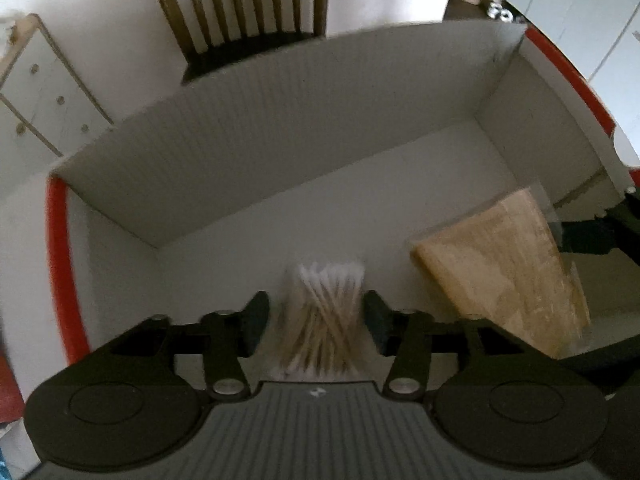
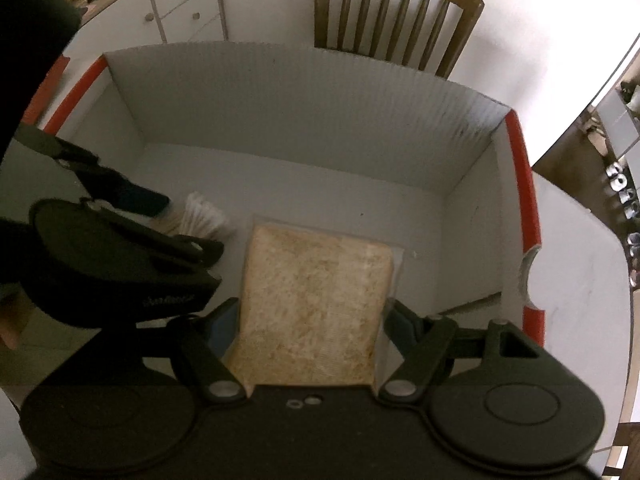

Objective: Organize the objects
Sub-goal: 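Carry both bags over the red box and lower them inside, then open both grippers to release the bags and withdraw from the box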

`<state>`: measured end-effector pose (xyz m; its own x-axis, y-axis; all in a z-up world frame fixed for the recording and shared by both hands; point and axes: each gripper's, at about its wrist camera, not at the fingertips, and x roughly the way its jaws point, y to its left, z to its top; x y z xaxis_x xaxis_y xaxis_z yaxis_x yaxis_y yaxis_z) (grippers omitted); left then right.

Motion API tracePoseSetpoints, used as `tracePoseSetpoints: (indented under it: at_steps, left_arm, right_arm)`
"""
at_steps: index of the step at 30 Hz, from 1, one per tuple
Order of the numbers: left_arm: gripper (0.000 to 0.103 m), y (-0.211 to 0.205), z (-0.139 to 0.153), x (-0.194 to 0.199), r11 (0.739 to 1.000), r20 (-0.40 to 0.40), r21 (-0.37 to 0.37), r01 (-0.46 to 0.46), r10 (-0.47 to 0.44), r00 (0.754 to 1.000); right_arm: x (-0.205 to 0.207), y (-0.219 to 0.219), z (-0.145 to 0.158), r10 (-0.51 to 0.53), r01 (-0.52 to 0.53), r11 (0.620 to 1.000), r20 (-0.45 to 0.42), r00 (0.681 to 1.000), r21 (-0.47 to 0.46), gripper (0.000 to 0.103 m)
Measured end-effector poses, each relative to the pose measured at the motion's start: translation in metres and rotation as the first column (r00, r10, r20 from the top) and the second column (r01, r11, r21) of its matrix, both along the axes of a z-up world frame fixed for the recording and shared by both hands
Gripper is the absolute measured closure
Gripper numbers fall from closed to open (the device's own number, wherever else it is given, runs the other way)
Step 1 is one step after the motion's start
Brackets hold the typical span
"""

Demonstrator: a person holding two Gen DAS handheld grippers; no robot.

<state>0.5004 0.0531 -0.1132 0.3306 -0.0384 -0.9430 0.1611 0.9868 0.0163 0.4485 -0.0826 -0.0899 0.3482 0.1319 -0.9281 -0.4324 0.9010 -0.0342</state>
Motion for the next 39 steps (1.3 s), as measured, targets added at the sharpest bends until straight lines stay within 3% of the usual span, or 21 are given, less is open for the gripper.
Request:
tracePoseSetpoints:
  at_steps: [7, 18, 28, 39]
  left_arm:
    - [0.040, 0.003, 0.019, -0.014, 1.000, 0.070, -0.014, -0.013, 0.014, 0.997]
    - [0.040, -0.017, 0.060, -0.037, 1.000, 0.154, -0.017, 0.012, -0.009, 0.988]
    - [0.040, -0.029, 0.107, -0.086, 1.000, 0.228, -0.003, 0.004, -0.003, 0.974]
    - [0.040, -0.024, 0.136, -0.156, 0.999, 0.290, -0.022, -0.039, 0.044, 0.956]
  right_arm:
    - [-0.008, -0.007, 0.009, -0.015, 0.014, 1.000, 0.026, 1.000, 0.016, 0.023]
    - [-0.028, -0.016, 0.049, -0.009, 0.004, 0.998, 0.083, 0.997, 0.064, 0.023]
    - [-0.066, -0.024, 0.100, 0.014, -0.028, 0.994, 0.132, 0.991, 0.103, 0.023]
    - [-0.114, -0.031, 0.129, 0.078, -0.100, 0.988, 0.176, 0.981, 0.119, 0.022]
